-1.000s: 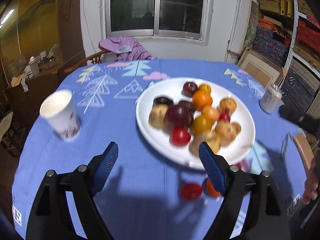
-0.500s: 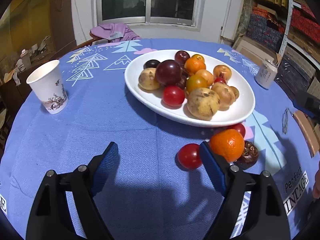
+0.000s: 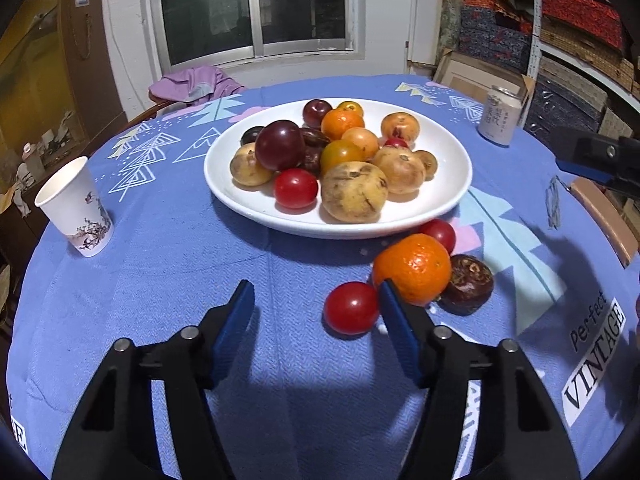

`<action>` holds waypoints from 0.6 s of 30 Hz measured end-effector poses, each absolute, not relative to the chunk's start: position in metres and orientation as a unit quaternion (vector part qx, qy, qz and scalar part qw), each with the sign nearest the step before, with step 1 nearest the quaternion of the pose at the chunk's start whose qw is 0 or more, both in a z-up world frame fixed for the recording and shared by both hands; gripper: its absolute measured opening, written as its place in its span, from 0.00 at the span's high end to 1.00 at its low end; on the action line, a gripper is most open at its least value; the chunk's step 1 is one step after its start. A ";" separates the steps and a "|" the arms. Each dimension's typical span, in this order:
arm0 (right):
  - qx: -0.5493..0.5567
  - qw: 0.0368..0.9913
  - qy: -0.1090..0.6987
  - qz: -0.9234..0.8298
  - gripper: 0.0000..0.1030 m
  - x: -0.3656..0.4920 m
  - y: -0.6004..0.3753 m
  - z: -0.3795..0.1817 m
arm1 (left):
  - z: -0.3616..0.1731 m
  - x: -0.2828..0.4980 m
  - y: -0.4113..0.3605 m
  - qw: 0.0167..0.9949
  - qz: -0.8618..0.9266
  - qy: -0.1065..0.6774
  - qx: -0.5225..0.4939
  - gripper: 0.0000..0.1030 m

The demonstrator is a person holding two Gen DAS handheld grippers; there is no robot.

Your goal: Organize fruits

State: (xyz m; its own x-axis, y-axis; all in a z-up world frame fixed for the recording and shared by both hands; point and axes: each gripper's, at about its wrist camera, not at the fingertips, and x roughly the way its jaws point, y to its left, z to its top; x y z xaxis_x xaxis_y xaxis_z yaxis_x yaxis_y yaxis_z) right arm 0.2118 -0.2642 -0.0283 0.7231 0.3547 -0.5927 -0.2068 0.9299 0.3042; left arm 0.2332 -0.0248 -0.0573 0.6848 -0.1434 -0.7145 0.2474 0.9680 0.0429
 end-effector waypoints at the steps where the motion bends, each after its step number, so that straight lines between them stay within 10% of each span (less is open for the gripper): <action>1: 0.110 0.921 0.340 0.153 0.23 0.212 -0.264 -0.028 | -0.058 0.231 -0.026 0.914 -0.113 0.382 0.074 0.41; 18: 0.113 0.921 0.340 0.154 0.23 0.210 -0.268 -0.026 | -0.070 0.204 -0.057 0.884 -0.216 0.392 0.137 0.40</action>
